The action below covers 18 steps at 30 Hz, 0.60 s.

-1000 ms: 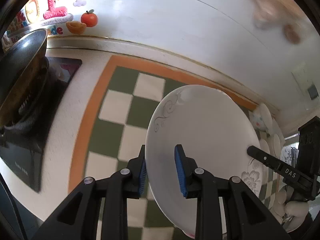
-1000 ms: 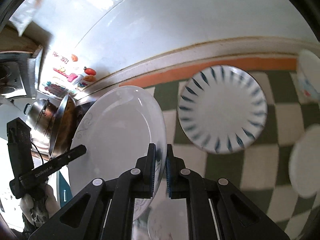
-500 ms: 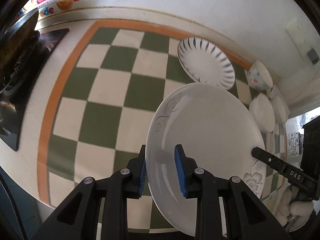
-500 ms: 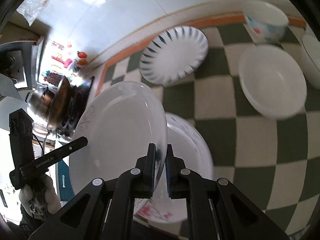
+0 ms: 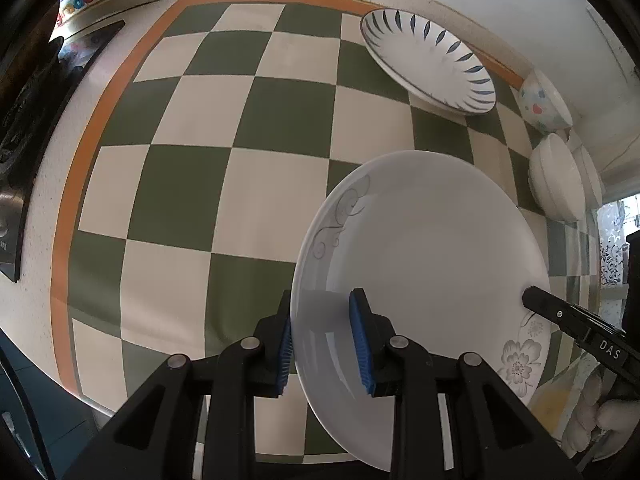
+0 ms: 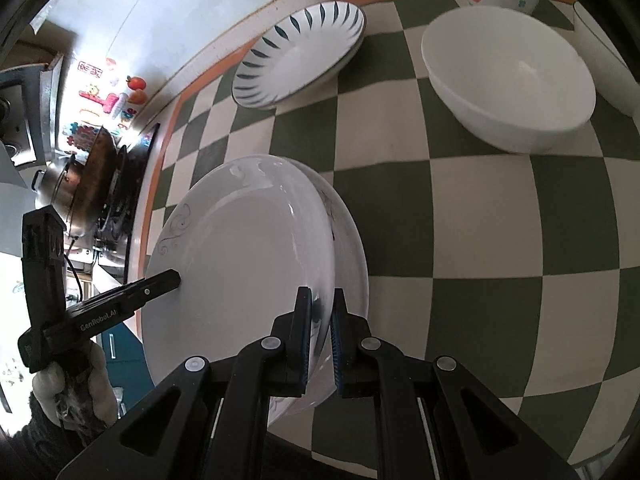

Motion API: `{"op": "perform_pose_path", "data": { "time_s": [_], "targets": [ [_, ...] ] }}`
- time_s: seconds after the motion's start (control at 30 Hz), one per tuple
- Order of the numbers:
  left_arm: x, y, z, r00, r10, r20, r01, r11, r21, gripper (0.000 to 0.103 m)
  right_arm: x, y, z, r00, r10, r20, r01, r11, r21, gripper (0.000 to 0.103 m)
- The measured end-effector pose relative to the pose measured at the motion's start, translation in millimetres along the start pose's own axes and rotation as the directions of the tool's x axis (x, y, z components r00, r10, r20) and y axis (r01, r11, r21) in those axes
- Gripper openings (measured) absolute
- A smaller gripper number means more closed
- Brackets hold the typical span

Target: Organize plates and bowls

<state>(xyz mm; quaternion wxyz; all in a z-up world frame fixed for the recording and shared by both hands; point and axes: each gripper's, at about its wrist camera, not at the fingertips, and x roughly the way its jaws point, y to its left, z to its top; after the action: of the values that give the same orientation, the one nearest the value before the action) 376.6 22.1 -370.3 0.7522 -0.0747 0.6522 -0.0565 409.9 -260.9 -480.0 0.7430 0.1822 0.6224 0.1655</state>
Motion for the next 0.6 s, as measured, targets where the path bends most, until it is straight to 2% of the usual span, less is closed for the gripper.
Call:
{"op": "perform_pose_path", "data": {
  "time_s": [0.17,0.27,0.43,0.53,0.6],
  "targets": [
    [9.1,-3.8,-3.4,0.999,0.039,-0.028,-0.038,0.999,0.022,0.024,4.4,0.4,-3.0,1.000,-0.015,-0.016,0.015,1.000,-0.008,0.011],
    [10.3,-6.3,-5.8,0.999,0.032,-0.031,-0.031,0.999,0.029,0.024,5.8,-1.2,-2.2,0.999,-0.020,-0.030,0.020,1.000,0.007,0.011],
    [11.7,-9.6,-8.8,0.998,0.057,-0.034,-0.055,0.998,0.041,0.024,2.3,-9.6,2.5,0.999,0.014,-0.050,-0.010,0.997,0.070,0.013],
    [5.1,-2.8,-12.8,0.997,0.066,-0.037,-0.065,0.998,0.013,0.024,-4.8,-10.8,3.1,0.999,0.005,-0.032,-0.003,0.997,0.071,0.013],
    [-5.5,1.0,-13.5,0.998,0.054,-0.027,-0.054,0.998,-0.013,0.024,-8.1,-14.1,3.5,0.998,-0.035,-0.051,0.039,0.996,0.082,0.013]
  ]
}}
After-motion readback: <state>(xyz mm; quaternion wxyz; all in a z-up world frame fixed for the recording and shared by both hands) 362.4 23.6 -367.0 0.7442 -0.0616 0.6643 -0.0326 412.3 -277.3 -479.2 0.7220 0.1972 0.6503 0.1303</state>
